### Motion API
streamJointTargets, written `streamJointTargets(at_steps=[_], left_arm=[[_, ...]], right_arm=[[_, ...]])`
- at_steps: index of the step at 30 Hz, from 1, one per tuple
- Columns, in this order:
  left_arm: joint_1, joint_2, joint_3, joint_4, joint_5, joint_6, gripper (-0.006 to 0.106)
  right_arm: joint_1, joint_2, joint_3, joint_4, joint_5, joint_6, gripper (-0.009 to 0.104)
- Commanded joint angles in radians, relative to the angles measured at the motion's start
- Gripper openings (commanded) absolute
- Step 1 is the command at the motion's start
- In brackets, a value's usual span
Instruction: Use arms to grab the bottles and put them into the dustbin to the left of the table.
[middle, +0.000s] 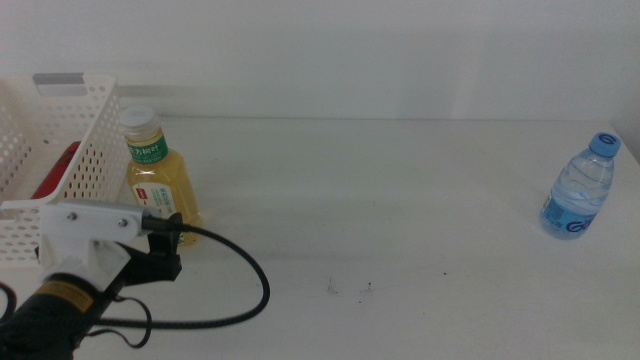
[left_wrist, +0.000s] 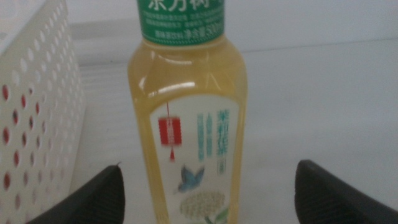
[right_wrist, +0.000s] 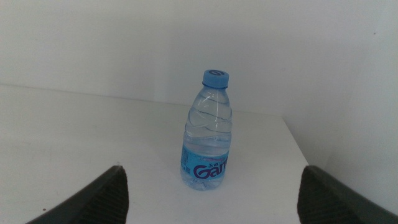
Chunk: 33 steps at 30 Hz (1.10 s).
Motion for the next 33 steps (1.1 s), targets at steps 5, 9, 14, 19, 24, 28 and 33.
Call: streamJointTargets(at_steps=[5, 9, 14, 19, 24, 28, 33], left_arm=[[0.055, 0.067, -0.079, 0.092, -0.020, -0.039, 0.094], [0.076, 0.109, -0.123, 0.109, -0.020, -0.054, 0.094], [0.076, 0.167, -0.182, 0.111, -0.017, -0.054, 0.094], [0.076, 0.235, -0.239, 0.111, -0.014, -0.054, 0.094], [0.076, 0.290, -0.287, 0.111, -0.022, -0.054, 0.094], [0.076, 0.331, -0.317, 0.107, -0.029, -0.056, 0.094], [0.076, 0.376, -0.338, 0.090, -0.076, -0.056, 0.094]], right_arm=[[-0.003, -0.004, 0.004, -0.007, -0.009, -0.008, 0.093], [-0.003, -0.004, 0.004, -0.007, -0.009, -0.008, 0.093], [-0.003, -0.004, 0.004, -0.007, -0.009, -0.008, 0.093], [-0.003, -0.004, 0.004, -0.007, -0.009, -0.008, 0.093], [-0.003, -0.004, 0.004, -0.007, -0.009, -0.008, 0.093], [-0.003, -0.004, 0.004, -0.007, -0.009, -0.008, 0.093], [-0.003, -0.004, 0.004, -0.007, -0.009, -0.008, 0.093]])
